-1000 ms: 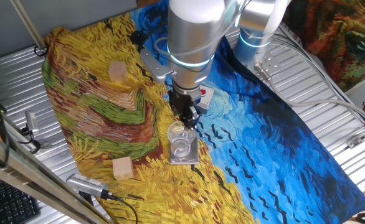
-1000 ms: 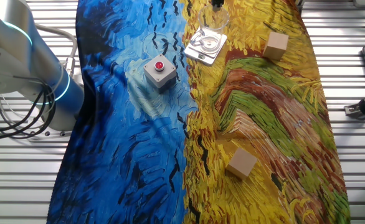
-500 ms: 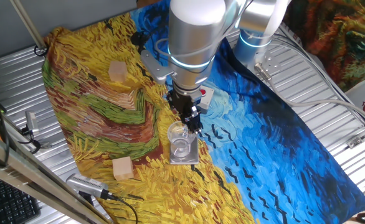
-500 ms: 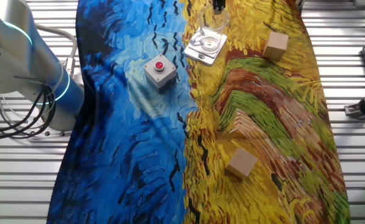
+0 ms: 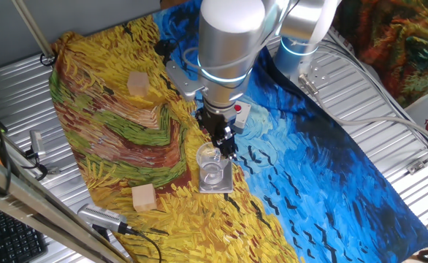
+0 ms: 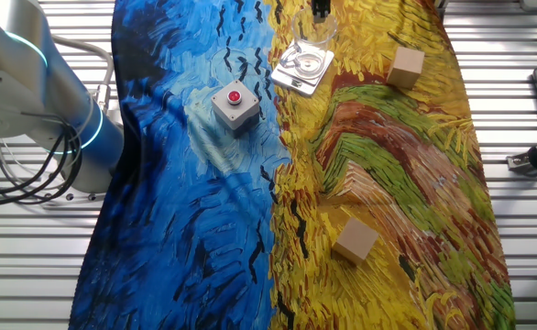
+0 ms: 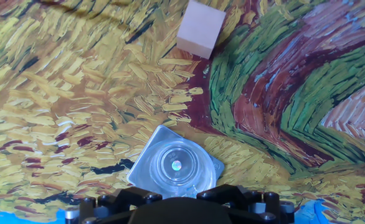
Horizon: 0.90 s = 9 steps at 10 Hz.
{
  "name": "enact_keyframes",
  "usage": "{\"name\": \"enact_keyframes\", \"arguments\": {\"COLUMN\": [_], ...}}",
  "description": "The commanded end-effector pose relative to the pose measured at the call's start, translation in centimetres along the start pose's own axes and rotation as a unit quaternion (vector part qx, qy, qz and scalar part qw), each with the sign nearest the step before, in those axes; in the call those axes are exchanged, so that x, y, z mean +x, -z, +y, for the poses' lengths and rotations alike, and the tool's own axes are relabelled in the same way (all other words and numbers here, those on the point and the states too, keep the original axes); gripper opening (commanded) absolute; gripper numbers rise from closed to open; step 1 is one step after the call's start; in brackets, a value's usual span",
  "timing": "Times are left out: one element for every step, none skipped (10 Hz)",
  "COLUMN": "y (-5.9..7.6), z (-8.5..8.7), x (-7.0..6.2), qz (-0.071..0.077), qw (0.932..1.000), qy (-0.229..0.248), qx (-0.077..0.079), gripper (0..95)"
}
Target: Pick up the cup
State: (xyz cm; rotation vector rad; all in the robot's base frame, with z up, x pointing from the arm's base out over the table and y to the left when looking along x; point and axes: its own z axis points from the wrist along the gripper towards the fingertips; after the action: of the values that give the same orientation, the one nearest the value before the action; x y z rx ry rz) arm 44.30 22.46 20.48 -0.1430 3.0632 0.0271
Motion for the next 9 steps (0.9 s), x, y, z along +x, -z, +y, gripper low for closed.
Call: {"name": "enact_keyframes", "arguments": {"y": [-0.4,-0.7,-0.8,-1.1,-1.3,-1.5,-1.8,-2.0,-2.3], "z": [0.1,0.2,0.3,0.3,0.3,0.3,0.3,0.4,0.4], "x": [0.0,0.0,0.0,0.0,0.0,0.0,0.0,0.0,0.1], "qz": [0.000,0.000,0.000,-0.001,-0.001,-0.001,-0.001,-0.001,-0.003], "qw": [1.0000,1.0000,1.0000,1.0000,1.0000,1.0000,1.0000,1.0000,1.0000], "qy": [0.000,-0.002,-0.003,-0.004,-0.003,-0.003,-0.004,-0.004,-0.004], "qx": [0.001,0.000,0.001,0.001,0.001,0.001,0.002,0.002,0.002], "gripper": [95.0,95.0,95.0,95.0,95.0,95.0,95.0,95.0,95.0]}}
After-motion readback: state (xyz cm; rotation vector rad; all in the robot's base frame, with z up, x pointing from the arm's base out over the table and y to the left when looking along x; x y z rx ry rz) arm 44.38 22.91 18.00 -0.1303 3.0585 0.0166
